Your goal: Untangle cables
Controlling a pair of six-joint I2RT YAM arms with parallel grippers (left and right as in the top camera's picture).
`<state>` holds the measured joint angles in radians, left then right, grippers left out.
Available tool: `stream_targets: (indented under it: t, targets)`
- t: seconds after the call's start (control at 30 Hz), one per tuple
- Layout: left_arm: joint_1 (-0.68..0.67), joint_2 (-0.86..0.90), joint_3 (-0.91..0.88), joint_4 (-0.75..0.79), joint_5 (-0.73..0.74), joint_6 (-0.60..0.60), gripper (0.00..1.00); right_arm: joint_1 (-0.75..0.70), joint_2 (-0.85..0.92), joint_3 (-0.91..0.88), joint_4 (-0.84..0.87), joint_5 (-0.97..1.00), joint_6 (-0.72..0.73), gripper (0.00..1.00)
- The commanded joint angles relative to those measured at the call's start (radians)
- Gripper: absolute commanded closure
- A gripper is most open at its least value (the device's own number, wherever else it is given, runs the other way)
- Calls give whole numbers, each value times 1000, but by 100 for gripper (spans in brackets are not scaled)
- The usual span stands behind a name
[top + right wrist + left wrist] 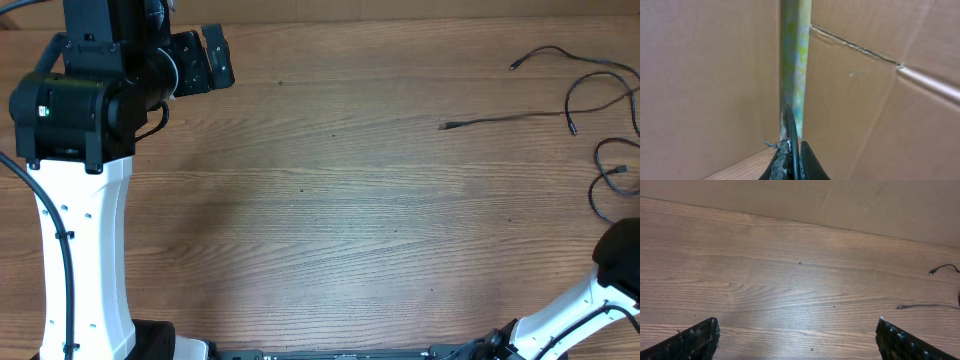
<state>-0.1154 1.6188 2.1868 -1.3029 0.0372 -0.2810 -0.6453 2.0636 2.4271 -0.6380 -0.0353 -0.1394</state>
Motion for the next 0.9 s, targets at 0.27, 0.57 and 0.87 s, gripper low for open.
stream_targets:
  t: [0.27,0.57,0.87]
  targets:
    - [4,37,16,-8,34,19,0,4,43,20,-198,26,-45,96]
    - [4,46,14,-19,42,19,0,4,191,20,-266,-80,8,96]
    - [4,46,14,-36,42,19,0,4,291,20,-299,-151,12,38]
